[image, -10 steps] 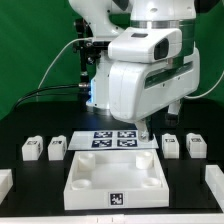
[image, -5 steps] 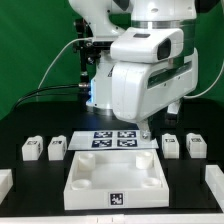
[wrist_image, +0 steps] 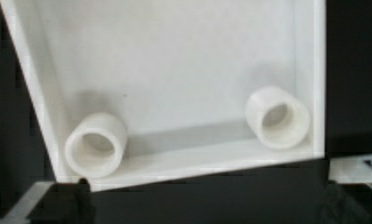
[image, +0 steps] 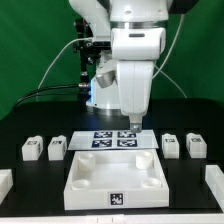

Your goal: Assemble one leg

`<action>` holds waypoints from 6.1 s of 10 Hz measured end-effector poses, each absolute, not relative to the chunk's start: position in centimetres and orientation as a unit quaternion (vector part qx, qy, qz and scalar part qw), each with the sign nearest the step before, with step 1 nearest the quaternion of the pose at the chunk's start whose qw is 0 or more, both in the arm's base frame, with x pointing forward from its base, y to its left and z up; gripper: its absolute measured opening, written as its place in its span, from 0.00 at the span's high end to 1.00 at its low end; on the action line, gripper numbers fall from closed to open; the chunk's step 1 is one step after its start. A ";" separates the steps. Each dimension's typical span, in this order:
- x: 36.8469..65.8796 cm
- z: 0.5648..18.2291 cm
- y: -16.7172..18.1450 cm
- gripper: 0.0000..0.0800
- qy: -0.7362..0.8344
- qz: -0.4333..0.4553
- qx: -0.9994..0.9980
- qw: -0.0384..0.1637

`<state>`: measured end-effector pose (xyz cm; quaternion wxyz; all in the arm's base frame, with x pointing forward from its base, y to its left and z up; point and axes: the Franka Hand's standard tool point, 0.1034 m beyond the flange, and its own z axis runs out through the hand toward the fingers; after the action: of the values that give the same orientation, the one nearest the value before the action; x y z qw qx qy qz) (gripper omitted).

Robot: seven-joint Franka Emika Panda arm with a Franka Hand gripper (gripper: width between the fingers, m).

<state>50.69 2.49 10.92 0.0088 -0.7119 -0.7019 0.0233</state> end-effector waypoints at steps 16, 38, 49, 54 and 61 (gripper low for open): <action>41.5 0.6 -1.5 0.70 -0.697 0.009 -0.716 0.033; 49.6 0.6 6.5 0.93 -0.689 -0.042 -0.724 0.022; 49.7 0.5 6.3 0.21 -0.687 -0.045 -0.725 0.021; 49.7 0.5 6.3 0.19 -0.687 -0.045 -0.725 0.020; 48.8 3.8 7.4 0.19 -0.602 -0.054 -0.797 0.010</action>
Offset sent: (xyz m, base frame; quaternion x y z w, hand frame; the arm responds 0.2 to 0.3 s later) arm -0.0782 -0.0121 -0.0387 0.0080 0.0600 0.0192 0.9980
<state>48.84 7.43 3.79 0.0098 -0.7966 -0.6020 -0.0536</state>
